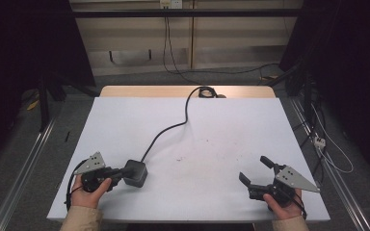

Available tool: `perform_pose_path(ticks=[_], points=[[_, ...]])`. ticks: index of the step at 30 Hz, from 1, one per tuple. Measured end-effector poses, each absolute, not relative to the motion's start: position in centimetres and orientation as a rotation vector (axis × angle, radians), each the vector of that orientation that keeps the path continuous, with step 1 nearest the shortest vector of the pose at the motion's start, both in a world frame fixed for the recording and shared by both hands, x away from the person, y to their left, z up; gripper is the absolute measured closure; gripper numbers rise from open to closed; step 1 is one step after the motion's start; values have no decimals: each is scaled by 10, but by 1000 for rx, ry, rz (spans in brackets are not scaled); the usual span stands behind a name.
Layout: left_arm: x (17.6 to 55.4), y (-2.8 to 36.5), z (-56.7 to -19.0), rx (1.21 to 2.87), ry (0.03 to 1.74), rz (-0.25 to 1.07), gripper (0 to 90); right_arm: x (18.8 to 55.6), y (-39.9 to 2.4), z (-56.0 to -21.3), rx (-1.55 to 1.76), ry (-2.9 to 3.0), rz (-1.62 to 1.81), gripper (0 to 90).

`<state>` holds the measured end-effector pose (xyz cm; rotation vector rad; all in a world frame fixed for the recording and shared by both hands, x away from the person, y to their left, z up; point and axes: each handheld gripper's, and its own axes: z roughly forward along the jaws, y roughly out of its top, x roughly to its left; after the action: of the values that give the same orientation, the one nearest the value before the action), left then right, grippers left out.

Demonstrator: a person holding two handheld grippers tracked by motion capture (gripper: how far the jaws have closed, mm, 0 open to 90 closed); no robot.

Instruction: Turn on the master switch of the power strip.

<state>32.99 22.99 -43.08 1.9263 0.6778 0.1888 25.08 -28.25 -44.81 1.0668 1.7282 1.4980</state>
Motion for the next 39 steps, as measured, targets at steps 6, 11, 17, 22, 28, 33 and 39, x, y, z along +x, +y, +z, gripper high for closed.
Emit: perform_pose_path(ticks=[6,11,17,22,28,33,39], points=[[329,229,-430,1938,674,203,900,251,-283,-448,1068,1728,1497,33],[329,227,-428,1959,664,219,900,251,-283,-448,1069,1726,1496,33],[328,222,-426,1987,650,265,900,250,-283,-448,1067,1724,1495,33],[328,222,-426,1994,643,270,900,250,-283,-448,1070,1721,1493,33],[327,222,-426,2001,641,282,900,249,-284,-448,1074,1715,1491,33],[327,221,-427,1988,652,286,900,249,-285,-447,1072,1710,1495,32],[328,222,-426,1965,662,261,892,250,-283,-447,1063,1719,1501,31]])
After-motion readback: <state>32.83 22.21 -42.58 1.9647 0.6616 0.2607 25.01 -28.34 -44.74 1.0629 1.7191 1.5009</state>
